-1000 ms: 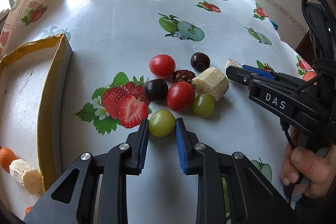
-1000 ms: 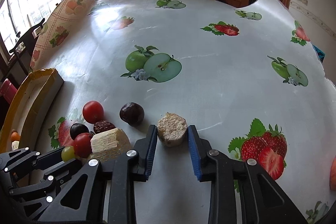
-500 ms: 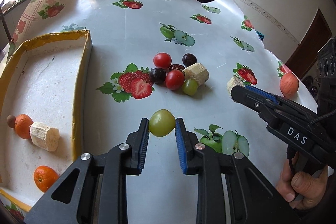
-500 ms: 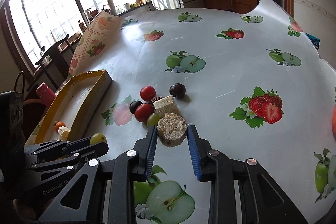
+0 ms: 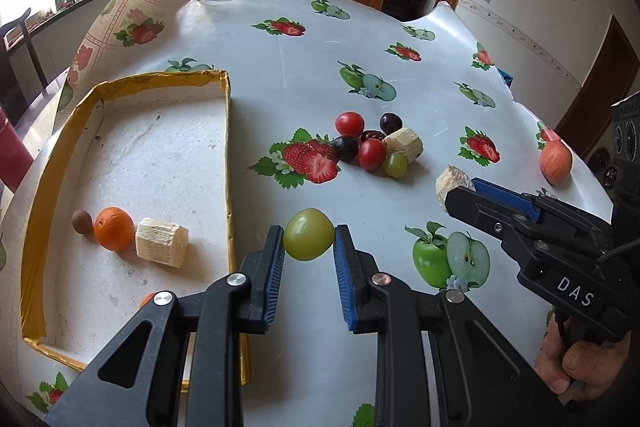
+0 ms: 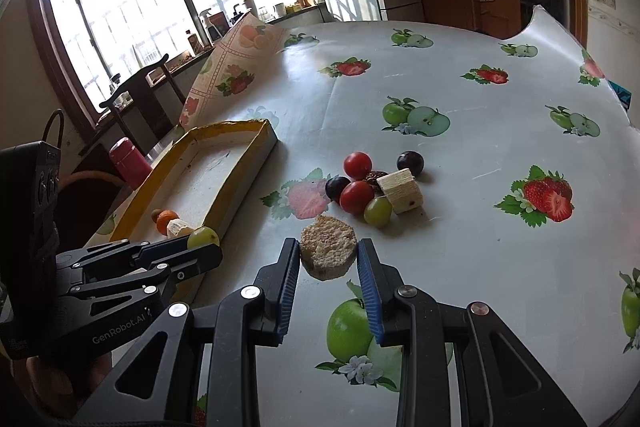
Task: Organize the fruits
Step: 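Carry grape and tofu slice into the tray and release both, then return both grippers to the cluster and grasp a tofu cube with the right gripper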
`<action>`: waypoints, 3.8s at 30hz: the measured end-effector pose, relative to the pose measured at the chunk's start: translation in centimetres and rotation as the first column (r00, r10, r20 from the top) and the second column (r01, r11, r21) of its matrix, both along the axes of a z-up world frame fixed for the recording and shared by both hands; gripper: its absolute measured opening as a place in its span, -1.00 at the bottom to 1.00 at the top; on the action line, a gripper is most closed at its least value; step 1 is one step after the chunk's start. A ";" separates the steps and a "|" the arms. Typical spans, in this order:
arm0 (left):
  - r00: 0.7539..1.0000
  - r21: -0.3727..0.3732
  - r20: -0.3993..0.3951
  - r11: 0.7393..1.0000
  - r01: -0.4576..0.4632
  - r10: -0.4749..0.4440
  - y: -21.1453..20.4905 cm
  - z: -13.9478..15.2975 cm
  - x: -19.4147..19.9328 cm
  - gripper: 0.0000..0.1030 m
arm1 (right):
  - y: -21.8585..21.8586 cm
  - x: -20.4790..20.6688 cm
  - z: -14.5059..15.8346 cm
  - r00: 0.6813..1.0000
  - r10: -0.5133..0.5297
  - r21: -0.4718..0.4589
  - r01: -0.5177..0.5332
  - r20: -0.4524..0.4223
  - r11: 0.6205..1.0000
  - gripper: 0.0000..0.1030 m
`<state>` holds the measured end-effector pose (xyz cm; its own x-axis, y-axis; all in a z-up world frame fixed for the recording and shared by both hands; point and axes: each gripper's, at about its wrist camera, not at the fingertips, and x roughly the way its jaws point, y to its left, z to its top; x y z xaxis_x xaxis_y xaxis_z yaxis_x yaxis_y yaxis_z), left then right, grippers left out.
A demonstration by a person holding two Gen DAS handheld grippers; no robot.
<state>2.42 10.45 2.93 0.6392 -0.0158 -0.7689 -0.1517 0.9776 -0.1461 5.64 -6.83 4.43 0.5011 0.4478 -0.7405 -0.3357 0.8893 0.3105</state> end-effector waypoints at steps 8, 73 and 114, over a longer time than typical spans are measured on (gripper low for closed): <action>1.000 -0.013 0.000 1.000 -0.025 0.025 1.9 -0.2 -1.0 -0.57 | 2.3 -0.6 0.3 0.999 0.037 -0.003 -0.037 0.002 0.999 -0.42; 0.953 -0.014 -0.106 0.957 -0.288 0.285 16.0 -0.8 0.1 0.08 | 17.9 2.5 -1.3 0.954 0.299 -0.120 -0.294 0.025 0.948 -0.05; 0.995 0.057 -0.102 0.998 -0.005 0.010 -1.4 -0.6 1.3 0.08 | -0.5 0.3 -3.4 0.998 0.051 -0.163 -0.057 -0.044 0.985 0.08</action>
